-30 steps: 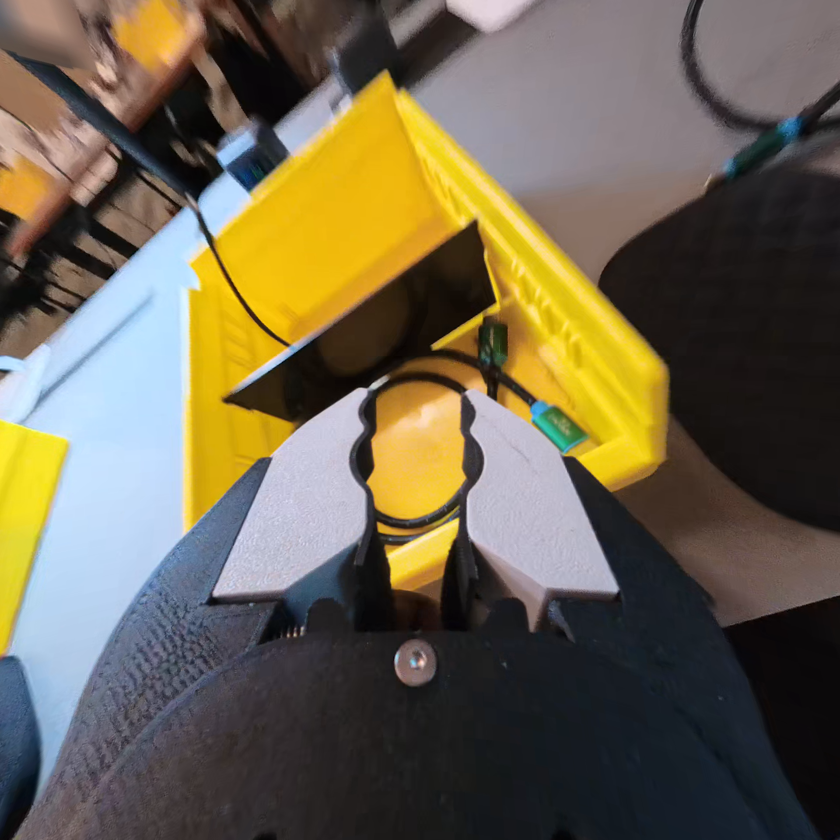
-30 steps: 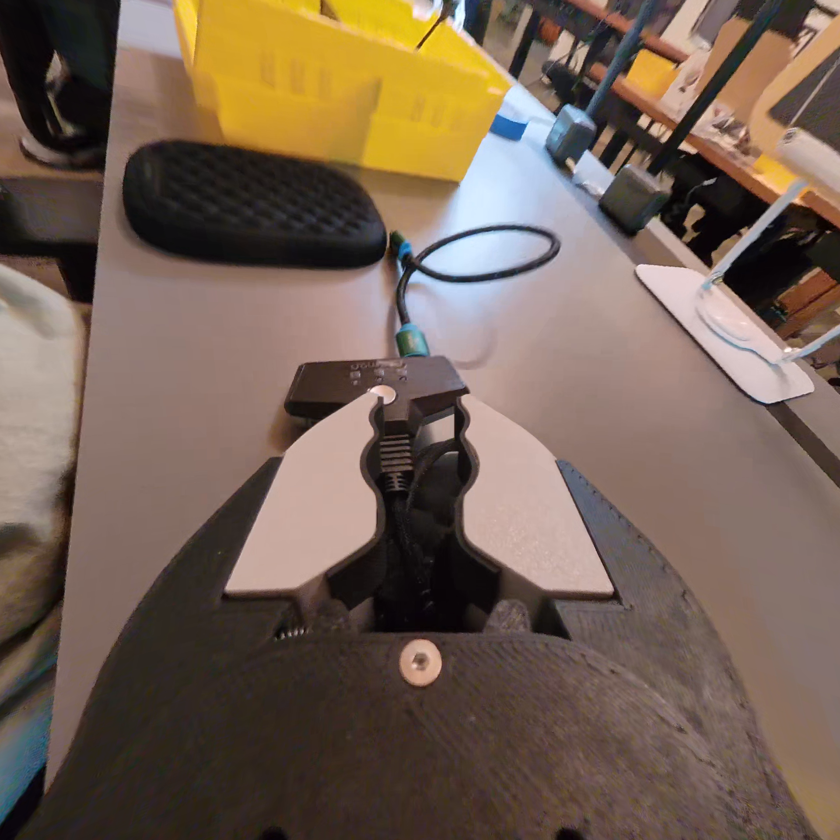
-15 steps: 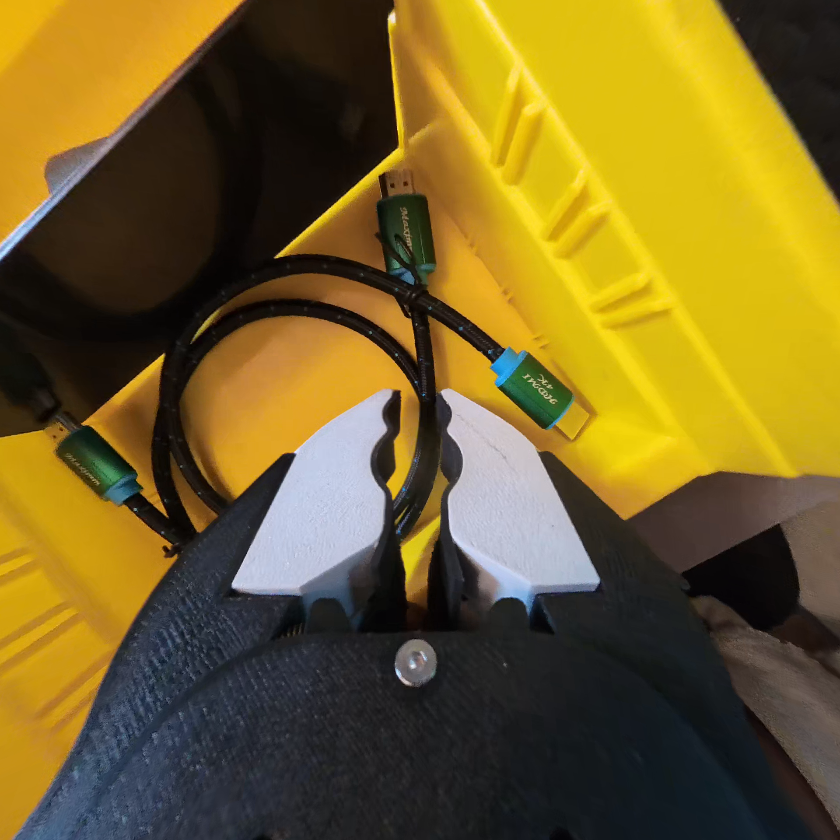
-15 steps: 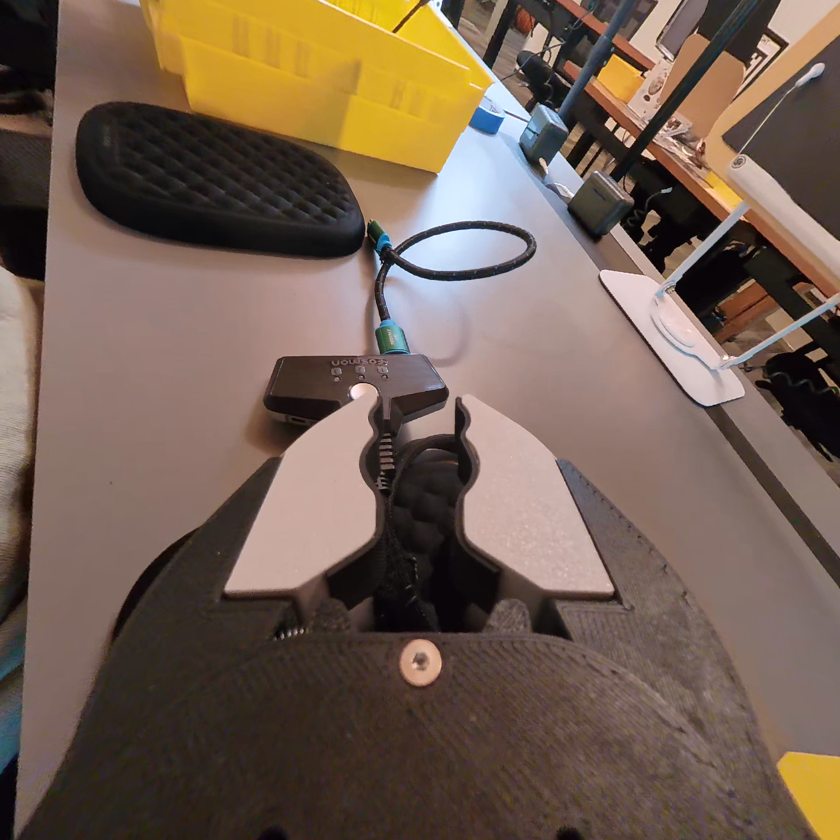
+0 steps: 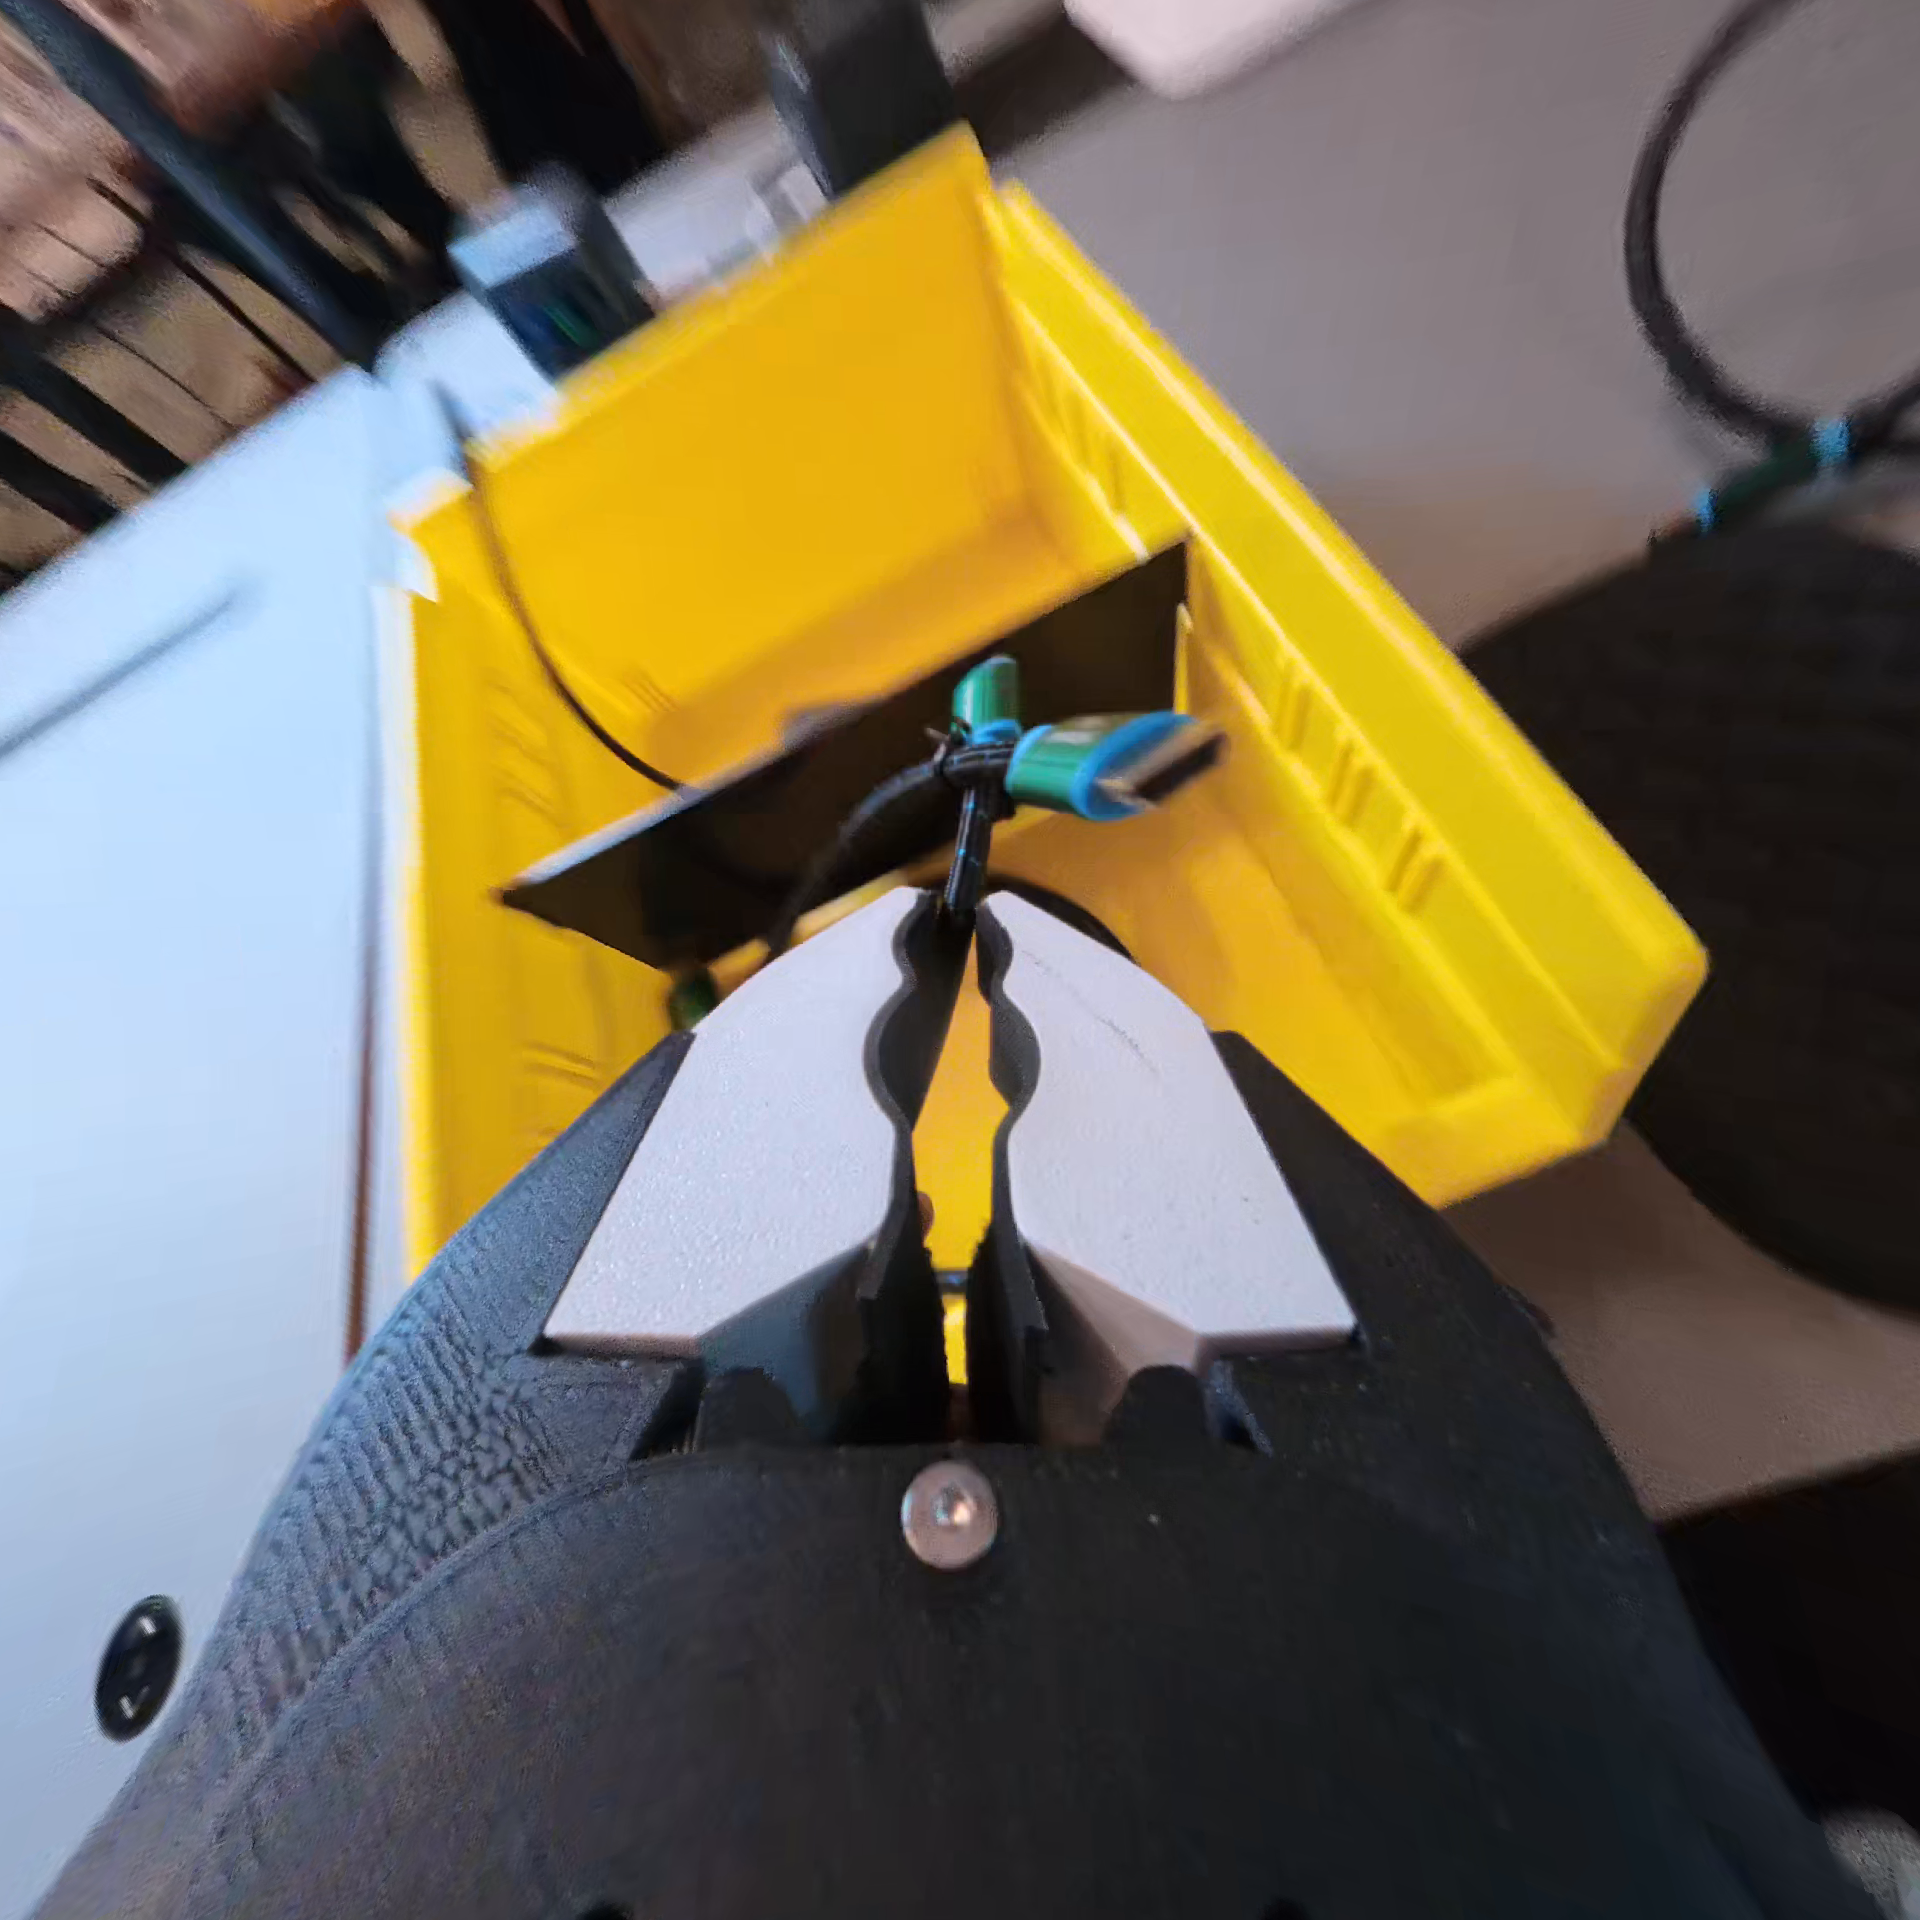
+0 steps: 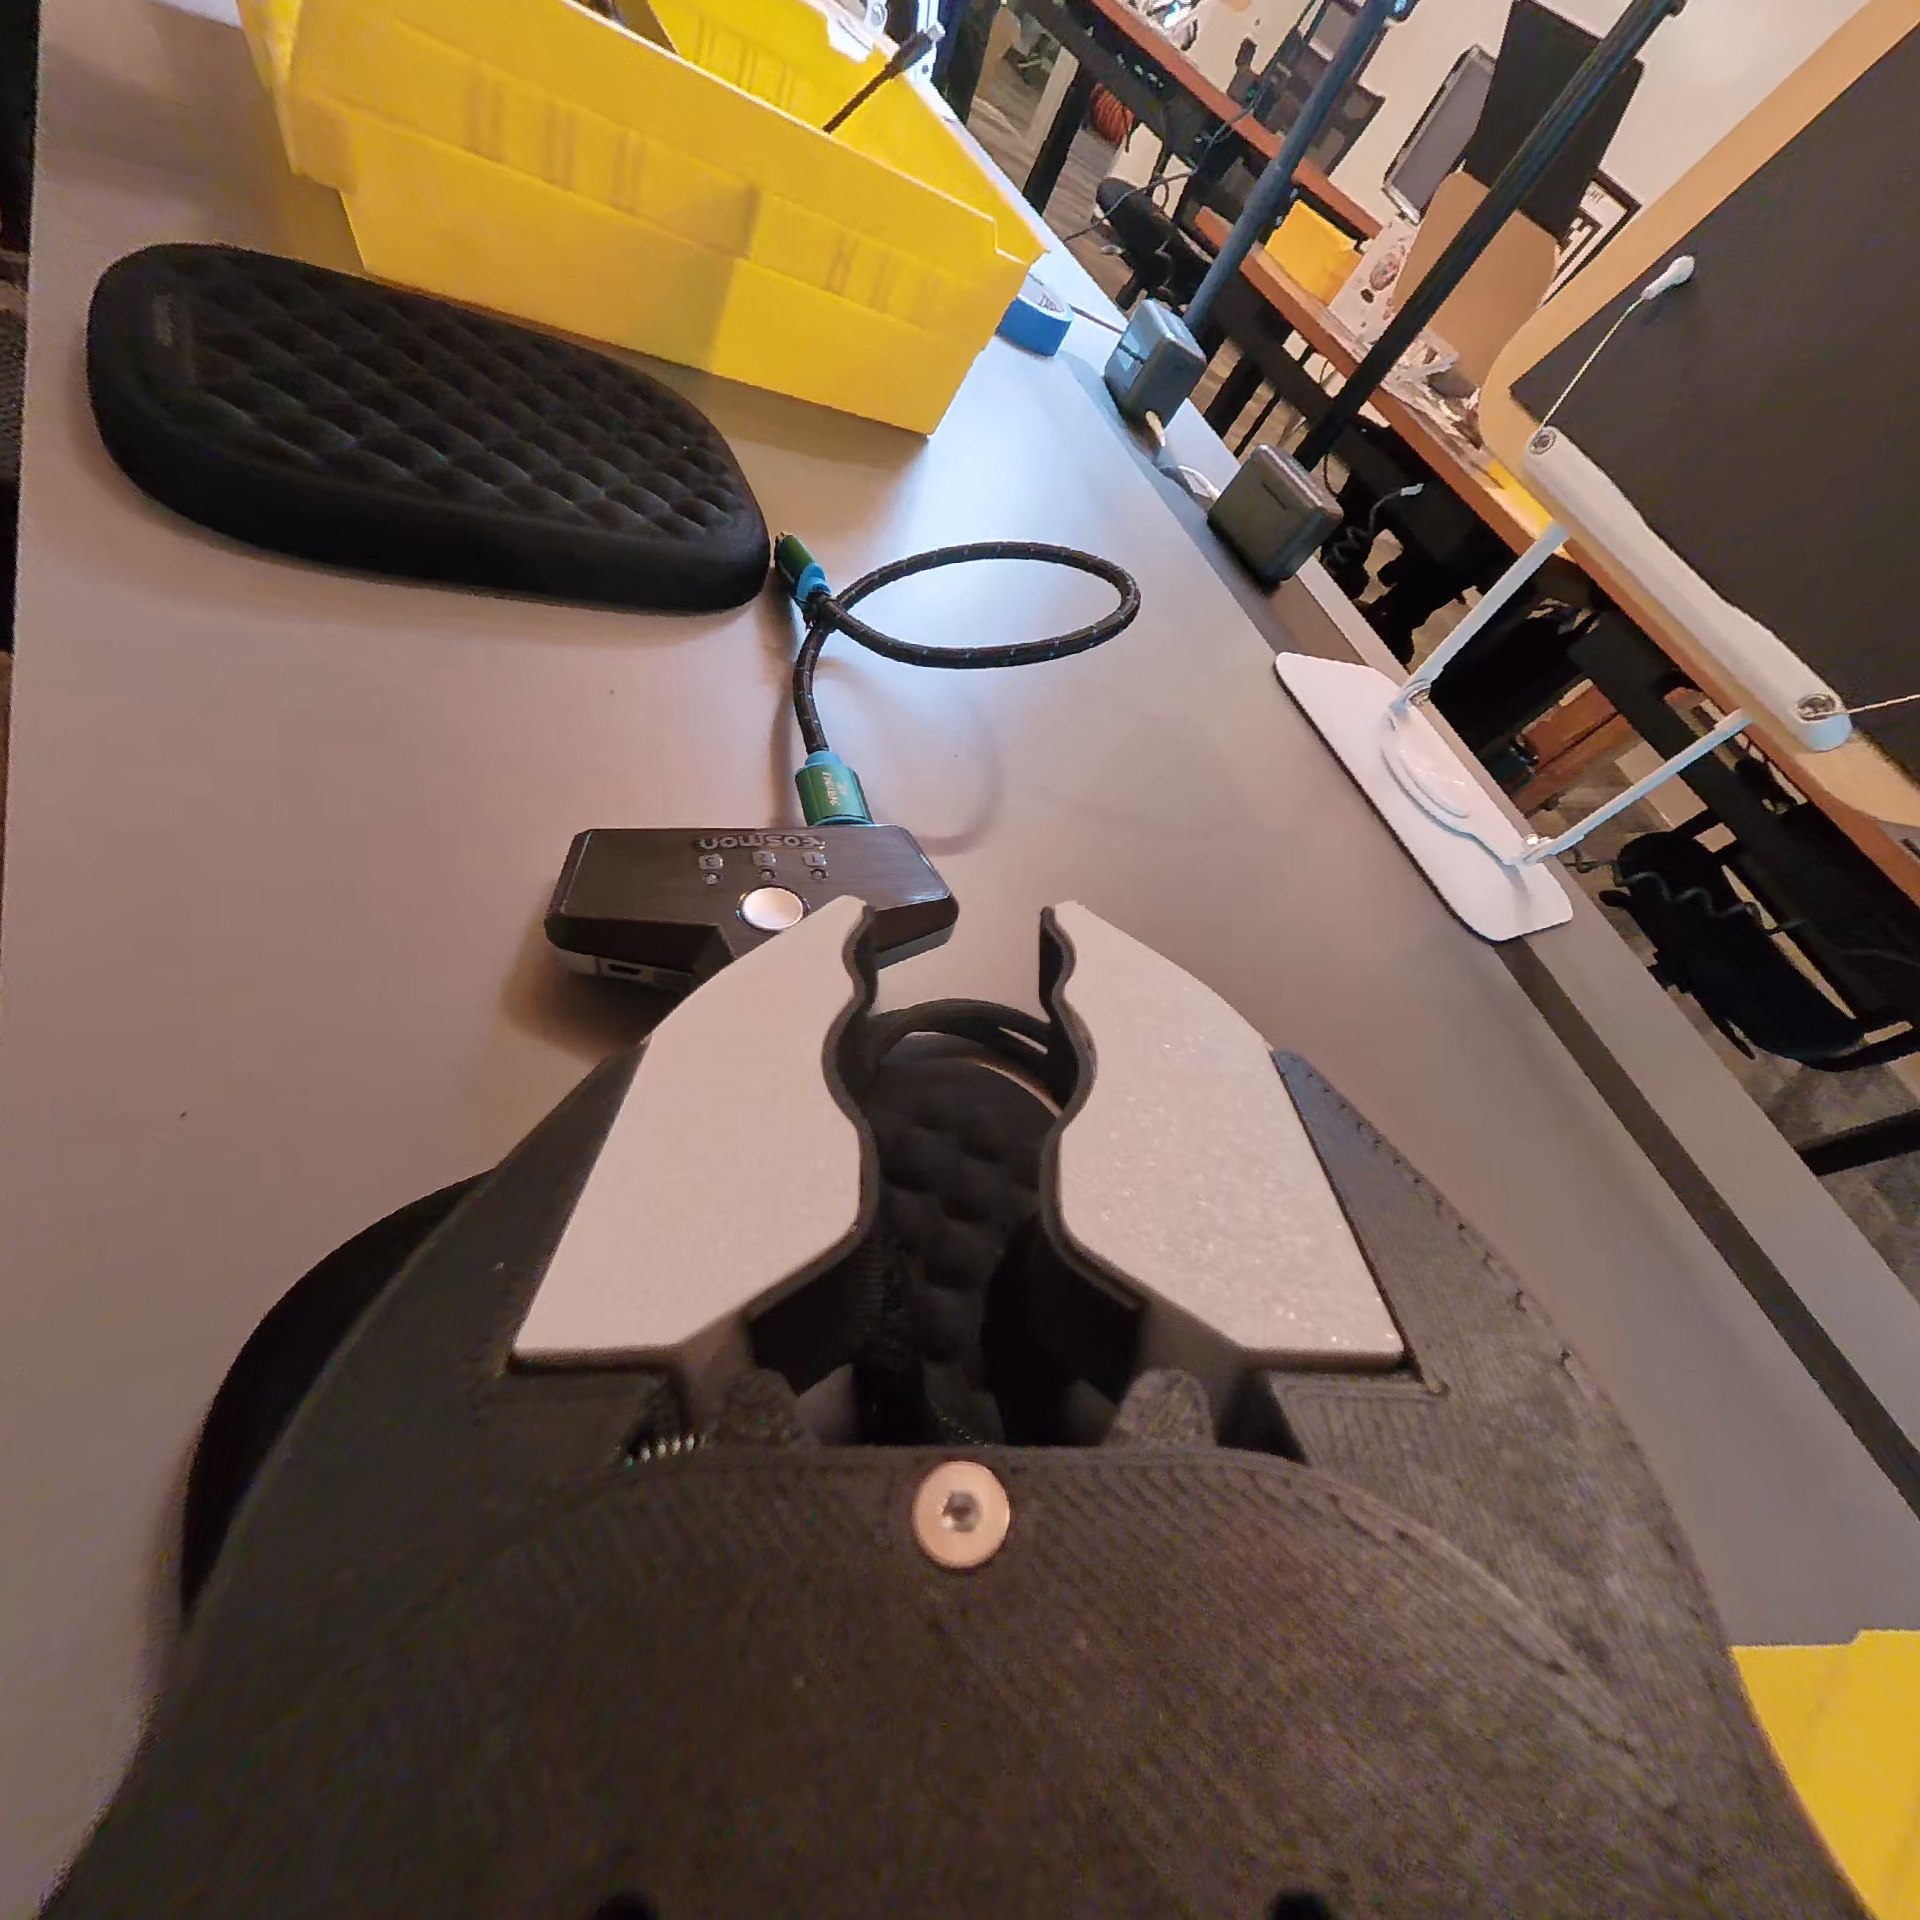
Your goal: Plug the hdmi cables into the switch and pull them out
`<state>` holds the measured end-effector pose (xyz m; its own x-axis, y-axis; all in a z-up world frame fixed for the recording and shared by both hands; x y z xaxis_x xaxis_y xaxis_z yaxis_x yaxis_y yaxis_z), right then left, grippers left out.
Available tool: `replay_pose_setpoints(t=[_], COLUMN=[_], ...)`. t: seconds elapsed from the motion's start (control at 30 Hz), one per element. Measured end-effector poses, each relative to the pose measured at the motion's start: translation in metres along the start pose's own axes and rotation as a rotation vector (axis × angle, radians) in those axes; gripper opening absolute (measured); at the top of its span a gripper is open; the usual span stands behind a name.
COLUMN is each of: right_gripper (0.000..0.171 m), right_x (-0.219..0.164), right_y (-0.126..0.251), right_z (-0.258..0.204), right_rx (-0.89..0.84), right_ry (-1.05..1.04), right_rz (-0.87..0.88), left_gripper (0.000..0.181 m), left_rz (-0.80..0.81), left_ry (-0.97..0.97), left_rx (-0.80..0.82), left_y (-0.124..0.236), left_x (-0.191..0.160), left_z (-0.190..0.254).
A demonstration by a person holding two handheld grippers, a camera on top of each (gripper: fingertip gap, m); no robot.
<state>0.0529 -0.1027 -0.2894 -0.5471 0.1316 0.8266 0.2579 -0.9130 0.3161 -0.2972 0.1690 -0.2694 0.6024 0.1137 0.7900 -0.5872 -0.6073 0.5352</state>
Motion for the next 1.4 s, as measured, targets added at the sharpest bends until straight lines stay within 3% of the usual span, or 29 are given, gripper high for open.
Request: replay_pose_setpoints(t=[0.03,0.2,0.33,0.43,0.67,0.77,0.93,1.1,1.23,1.4], right_gripper=[0.030,0.030,0.030,0.030,0.030,0.031,0.034,0.050,0.053,0.050], right_x=[0.001,0.005,0.010,0.019,0.049,0.063,0.085,0.102,0.099,0.093], right_y=[0.000,-0.001,-0.001,-0.002,0.000,0.003,0.014,0.027,0.026,0.020], right_z=[0.000,-0.001,-0.003,-0.007,-0.019,-0.023,-0.022,-0.016,-0.016,-0.018], right_rx=[-0.004,-0.011,-0.013,-0.009,0.009,0.013,0.019,0.187,0.271,0.288], right_ry=[0.002,0.018,0.040,0.053,0.080,0.073,-0.009,-0.389,-0.497,-0.507], right_rz=[0.007,0.017,0.026,0.052,0.159,0.221,0.350,0.571,0.592,0.561], left_gripper=[0.007,0.006,0.006,0.006,0.006,0.006,0.006,0.006,0.006,0.006], left_rz=[0.100,0.619,0.930,1.037,1.047,1.002,0.964,0.948,0.945,0.954], left_ry=[0.021,0.196,0.316,0.359,0.357,0.323,0.116,-0.173,-0.374,-0.486], left_rx=[0.042,0.026,-0.194,-0.398,-0.782,-0.852,-0.860,-0.780,-0.707,-0.697], left_y=[0.010,0.059,0.093,0.103,0.094,0.079,0.059,0.047,0.043,0.044], left_x=[0.010,0.055,0.086,0.108,0.143,0.150,0.152,0.145,0.139,0.134], left_z=[-0.006,-0.011,0.012,0.039,0.118,0.151,0.205,0.248,0.274,0.289])
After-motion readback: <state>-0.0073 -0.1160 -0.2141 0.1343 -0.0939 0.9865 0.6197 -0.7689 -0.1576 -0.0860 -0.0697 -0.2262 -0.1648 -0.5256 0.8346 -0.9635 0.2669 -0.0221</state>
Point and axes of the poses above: each gripper's, where its closed fingertips meet, y back along the fingers, x out of its top, z = x × y across the jaws, the point moved 2 cm from there along y, back along the fingers, and after that the axes turned 1 degree about y, right-handed, at the moved point
